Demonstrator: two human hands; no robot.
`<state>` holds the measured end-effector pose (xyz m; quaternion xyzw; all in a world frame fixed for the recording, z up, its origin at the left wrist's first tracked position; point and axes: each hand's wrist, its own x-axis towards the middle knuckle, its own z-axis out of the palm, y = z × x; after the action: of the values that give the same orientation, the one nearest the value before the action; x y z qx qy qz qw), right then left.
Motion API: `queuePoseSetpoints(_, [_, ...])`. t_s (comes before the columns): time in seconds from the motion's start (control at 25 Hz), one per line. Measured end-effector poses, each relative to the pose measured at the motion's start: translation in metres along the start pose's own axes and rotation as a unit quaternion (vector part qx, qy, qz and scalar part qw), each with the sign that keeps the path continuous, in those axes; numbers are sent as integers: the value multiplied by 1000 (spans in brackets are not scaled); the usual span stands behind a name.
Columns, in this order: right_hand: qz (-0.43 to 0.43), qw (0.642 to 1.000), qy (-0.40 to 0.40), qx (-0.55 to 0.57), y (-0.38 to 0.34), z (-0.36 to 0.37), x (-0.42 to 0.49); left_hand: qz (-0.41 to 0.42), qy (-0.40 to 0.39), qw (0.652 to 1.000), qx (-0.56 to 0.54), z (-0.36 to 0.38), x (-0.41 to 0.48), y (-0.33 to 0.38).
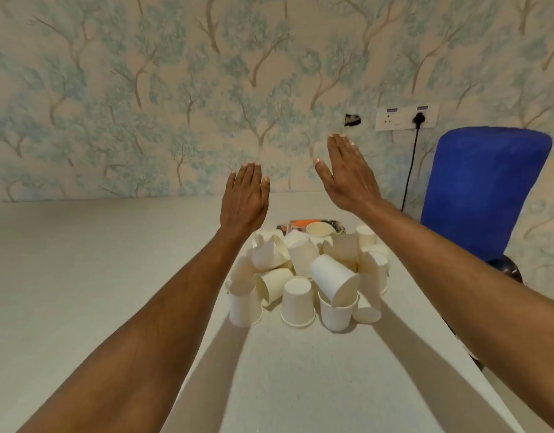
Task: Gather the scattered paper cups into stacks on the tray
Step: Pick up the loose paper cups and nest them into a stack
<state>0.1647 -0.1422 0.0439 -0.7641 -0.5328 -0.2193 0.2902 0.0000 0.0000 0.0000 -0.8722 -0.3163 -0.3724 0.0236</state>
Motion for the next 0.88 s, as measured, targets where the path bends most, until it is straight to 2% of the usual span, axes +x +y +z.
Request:
queuePoseSetpoints(0.2, [37, 994, -103, 18, 12, 39, -38, -6, -81, 997, 8, 31, -45, -3])
queuePoseSetpoints(0.4, [18, 978, -206, 19, 11, 59, -58, -9, -124, 992, -8, 48, -70, -1])
queuePoseSetpoints(0.68, [-1, 965, -258, 45, 5, 64, -59, -19, -140, 989, -40, 55, -78, -5])
queuePoseSetpoints(0.88, [19, 960, -252, 117, 5, 58, -56, -27, -136, 989, -59, 53, -77, -8])
